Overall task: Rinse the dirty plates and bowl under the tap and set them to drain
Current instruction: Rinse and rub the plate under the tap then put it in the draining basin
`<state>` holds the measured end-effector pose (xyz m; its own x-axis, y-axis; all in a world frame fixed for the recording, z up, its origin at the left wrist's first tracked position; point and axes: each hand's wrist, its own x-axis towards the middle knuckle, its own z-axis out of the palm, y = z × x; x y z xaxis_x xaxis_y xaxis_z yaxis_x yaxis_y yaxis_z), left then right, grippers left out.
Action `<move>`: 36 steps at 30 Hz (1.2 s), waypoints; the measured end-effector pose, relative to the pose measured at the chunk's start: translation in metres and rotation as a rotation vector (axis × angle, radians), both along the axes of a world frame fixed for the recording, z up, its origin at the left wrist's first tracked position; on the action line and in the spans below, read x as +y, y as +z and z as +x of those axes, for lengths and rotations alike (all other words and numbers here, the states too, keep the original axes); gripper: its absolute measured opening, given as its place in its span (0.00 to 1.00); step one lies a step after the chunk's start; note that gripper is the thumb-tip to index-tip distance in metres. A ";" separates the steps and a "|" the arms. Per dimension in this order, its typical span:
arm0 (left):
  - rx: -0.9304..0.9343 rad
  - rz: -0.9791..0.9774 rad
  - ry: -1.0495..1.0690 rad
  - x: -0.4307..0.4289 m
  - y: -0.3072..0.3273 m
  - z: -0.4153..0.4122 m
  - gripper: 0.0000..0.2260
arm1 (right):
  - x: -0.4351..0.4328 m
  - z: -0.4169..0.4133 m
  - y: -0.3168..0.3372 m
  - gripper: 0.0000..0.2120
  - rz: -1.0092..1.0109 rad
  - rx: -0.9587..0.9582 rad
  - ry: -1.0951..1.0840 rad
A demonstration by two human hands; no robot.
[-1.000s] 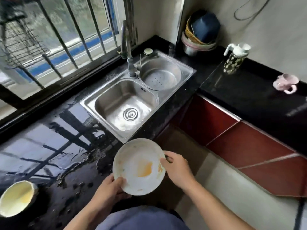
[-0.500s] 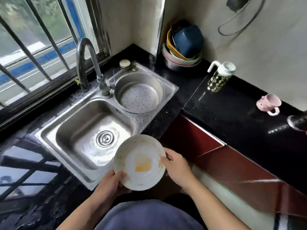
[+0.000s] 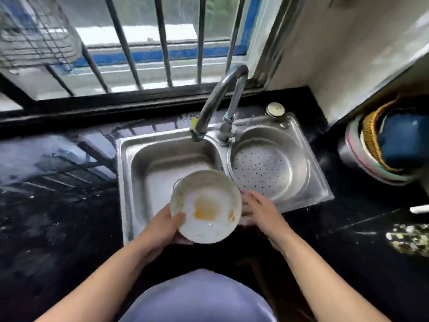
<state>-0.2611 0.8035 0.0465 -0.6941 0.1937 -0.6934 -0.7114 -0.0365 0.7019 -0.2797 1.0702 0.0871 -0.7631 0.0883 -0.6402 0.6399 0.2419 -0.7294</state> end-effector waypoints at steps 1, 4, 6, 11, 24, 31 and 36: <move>0.004 -0.015 0.053 0.005 0.001 -0.004 0.11 | 0.009 -0.029 -0.006 0.15 -0.009 -0.006 -0.015; 0.017 -0.073 0.203 0.020 0.000 -0.017 0.11 | 0.030 -0.125 -0.023 0.09 -0.032 -0.053 -0.078; -0.003 -0.084 0.310 0.028 -0.006 -0.022 0.11 | 0.038 -0.184 -0.037 0.13 0.043 -0.078 -0.087; -0.056 -0.081 0.483 0.041 -0.027 -0.036 0.13 | 0.048 -0.271 -0.073 0.28 0.090 -0.210 -0.055; -0.094 -0.038 0.564 0.053 -0.030 -0.041 0.16 | 0.034 -0.288 -0.091 0.12 0.223 -0.033 -0.081; -0.094 -0.014 0.573 0.048 -0.030 -0.048 0.16 | 0.031 -0.283 -0.099 0.25 0.292 -0.126 -0.005; -0.103 -0.007 0.571 0.043 -0.031 -0.051 0.16 | 0.031 -0.276 -0.095 0.16 0.061 -0.084 -0.224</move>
<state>-0.3120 0.8464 0.0152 -0.6163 -0.1961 -0.7627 -0.6451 -0.4299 0.6317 -0.5557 1.1009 -0.0079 -0.6642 0.2902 -0.6890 0.7405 0.1289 -0.6596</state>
